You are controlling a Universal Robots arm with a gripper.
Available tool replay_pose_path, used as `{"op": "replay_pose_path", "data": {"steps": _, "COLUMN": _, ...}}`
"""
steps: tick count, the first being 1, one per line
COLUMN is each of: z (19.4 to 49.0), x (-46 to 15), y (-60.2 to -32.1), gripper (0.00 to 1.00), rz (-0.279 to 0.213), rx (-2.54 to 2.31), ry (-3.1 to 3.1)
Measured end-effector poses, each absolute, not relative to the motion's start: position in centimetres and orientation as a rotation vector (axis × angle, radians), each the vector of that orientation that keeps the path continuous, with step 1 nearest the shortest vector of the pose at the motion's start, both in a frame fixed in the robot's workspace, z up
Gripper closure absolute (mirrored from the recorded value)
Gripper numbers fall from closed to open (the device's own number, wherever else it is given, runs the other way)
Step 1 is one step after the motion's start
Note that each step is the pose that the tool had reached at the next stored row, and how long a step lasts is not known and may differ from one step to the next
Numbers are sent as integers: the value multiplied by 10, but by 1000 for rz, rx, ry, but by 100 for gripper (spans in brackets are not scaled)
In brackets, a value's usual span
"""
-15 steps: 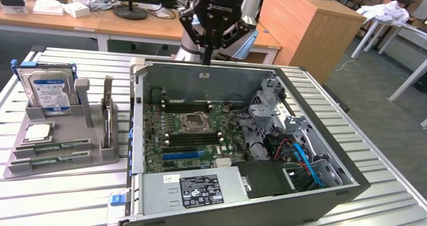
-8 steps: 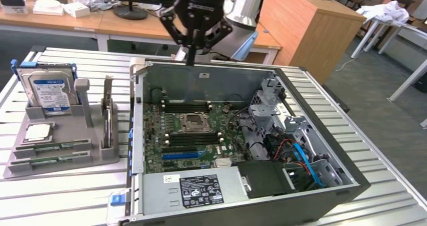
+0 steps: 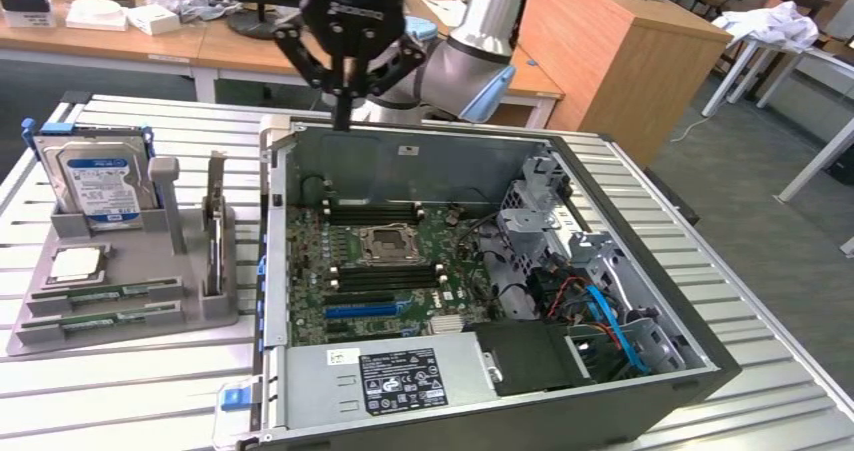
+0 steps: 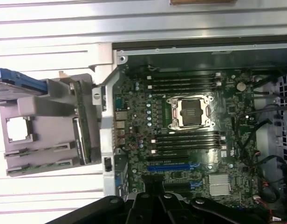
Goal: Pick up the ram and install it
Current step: 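Reach for the ram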
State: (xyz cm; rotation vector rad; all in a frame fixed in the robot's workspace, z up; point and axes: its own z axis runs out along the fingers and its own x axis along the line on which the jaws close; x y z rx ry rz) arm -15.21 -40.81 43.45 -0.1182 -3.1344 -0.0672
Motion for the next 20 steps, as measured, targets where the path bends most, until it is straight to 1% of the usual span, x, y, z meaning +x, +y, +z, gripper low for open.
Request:
{"op": "replay_pose_path", "data": {"steps": 9, "z": 435, "x": -158, "y": -406, "gripper": 90, "rz": -65, "rx": -118, "ry": -3136}}
{"op": "replay_pose_path", "data": {"steps": 18, "z": 434, "x": -151, "y": -378, "gripper": 90, "rz": -56, "rx": -118, "ry": -3135}}
{"op": "replay_pose_path", "data": {"steps": 20, "z": 434, "x": -150, "y": -375, "gripper": 90, "rz": -52, "rx": -118, "ry": -3134}}
